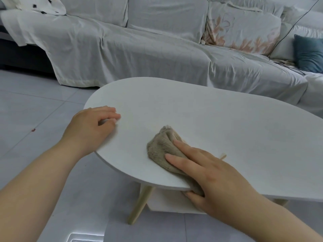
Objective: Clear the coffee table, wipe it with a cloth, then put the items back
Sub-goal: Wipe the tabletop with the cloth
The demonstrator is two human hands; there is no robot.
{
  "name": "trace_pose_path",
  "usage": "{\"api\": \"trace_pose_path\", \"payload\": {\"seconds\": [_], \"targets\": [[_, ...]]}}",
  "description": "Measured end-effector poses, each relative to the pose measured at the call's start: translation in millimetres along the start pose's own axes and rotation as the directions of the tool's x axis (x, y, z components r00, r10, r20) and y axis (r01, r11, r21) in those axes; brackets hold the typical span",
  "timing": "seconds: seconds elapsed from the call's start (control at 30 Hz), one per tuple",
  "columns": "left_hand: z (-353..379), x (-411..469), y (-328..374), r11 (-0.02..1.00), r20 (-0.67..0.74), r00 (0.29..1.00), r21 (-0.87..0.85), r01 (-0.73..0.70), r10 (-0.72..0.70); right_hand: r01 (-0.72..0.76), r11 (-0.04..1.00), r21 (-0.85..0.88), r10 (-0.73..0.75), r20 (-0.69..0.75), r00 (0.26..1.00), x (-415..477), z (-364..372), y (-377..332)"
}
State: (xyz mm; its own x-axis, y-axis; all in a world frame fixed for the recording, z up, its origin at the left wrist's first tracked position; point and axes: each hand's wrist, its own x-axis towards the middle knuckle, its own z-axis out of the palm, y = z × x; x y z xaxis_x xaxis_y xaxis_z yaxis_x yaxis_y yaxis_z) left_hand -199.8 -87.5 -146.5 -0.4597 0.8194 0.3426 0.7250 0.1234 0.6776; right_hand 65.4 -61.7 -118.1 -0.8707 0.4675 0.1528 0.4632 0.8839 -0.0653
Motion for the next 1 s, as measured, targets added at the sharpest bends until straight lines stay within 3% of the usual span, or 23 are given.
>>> {"api": "trace_pose_path", "payload": {"seconds": [0.07, 0.13, 0.2, 0.23, 0.27, 0.33, 0.37, 0.4, 0.47, 0.53, 0.6, 0.63, 0.7, 0.8, 0.93, 1.0], "targets": [[-2.0, -0.7, 2.6, 1.0, 0.007, 1.0, -0.011, 0.012, -0.012, 0.044, 0.999, 0.003, -0.044, 0.007, 0.999, 4.8, -5.7, -1.9], [-3.3, -1.2, 4.7, 1.0, 0.02, 1.0, -0.016, 0.02, -0.02, 0.02, 0.974, 0.224, -0.036, 0.07, 0.997, 3.8, -13.6, 4.6], [-5.3, -1.0, 5.8, 0.999, 0.022, 0.999, -0.028, 0.038, -0.038, -0.078, 0.862, 0.501, 0.061, 0.05, 0.997, 2.7, -23.3, 6.7], [-6.5, -1.5, 5.6, 0.998, 0.015, 0.999, -0.033, 0.048, -0.048, -0.127, 0.744, 0.656, 0.145, 0.027, 0.989, 3.6, -27.8, 6.0], [-7.9, -2.1, 4.7, 0.998, 0.01, 0.999, -0.03, 0.053, -0.052, -0.179, 0.554, 0.813, 0.237, 0.053, 0.97, 6.7, -32.2, 5.4], [-11.0, -2.7, 0.7, 0.999, 0.016, 0.999, -0.01, 0.043, -0.043, -0.226, 0.078, 0.971, 0.309, 0.192, 0.931, 19.0, -33.6, 9.8], [-12.8, -3.3, -1.9, 0.999, 0.03, 0.999, 0.002, 0.04, -0.04, -0.244, -0.071, 0.967, 0.346, 0.253, 0.903, 26.9, -30.7, 13.8], [-14.0, -3.6, -4.0, 0.999, 0.047, 0.998, 0.012, 0.041, -0.042, -0.288, -0.117, 0.95, 0.387, 0.311, 0.868, 35.7, -29.1, 17.1], [-15.6, -3.7, -7.2, 0.999, 0.073, 0.996, 0.026, 0.042, -0.044, -0.428, -0.018, 0.903, 0.469, 0.386, 0.794, 49.9, -27.7, 19.4], [-15.7, -3.8, -7.7, 0.999, 0.07, 0.997, 0.025, 0.041, -0.043, -0.512, 0.315, 0.799, 0.556, 0.282, 0.782, 60.1, -25.8, 27.2], [-15.1, -3.9, -6.7, 0.999, 0.058, 0.997, 0.03, 0.045, -0.047, -0.526, 0.653, 0.545, 0.57, 0.104, 0.815, 64.5, -31.1, 40.7], [-14.4, -3.9, -6.7, 0.998, 0.056, 0.997, 0.031, 0.049, -0.051, -0.512, 0.754, 0.412, 0.546, 0.042, 0.837, 65.4, -36.0, 45.3], [-13.6, -3.8, -7.3, 0.998, 0.055, 0.997, 0.022, 0.059, -0.06, -0.431, 0.838, 0.336, 0.464, -0.021, 0.886, 66.9, -42.3, 47.6], [-12.9, -1.7, -7.9, 0.998, 0.034, 0.998, 0.016, 0.053, -0.054, -0.282, 0.893, 0.35, 0.26, 0.109, 0.959, 69.8, -30.9, 33.4], [-12.3, 2.7, -9.0, 0.994, 0.075, 0.993, 0.075, 0.082, -0.087, -0.075, 0.972, 0.223, 0.047, 0.126, 0.991, 73.4, -11.3, 14.2], [-10.7, 4.4, -11.2, 0.991, 0.109, 0.988, 0.09, 0.103, -0.113, 0.116, 0.97, 0.214, -0.136, 0.082, 0.987, 69.6, -8.1, -5.8]]}}
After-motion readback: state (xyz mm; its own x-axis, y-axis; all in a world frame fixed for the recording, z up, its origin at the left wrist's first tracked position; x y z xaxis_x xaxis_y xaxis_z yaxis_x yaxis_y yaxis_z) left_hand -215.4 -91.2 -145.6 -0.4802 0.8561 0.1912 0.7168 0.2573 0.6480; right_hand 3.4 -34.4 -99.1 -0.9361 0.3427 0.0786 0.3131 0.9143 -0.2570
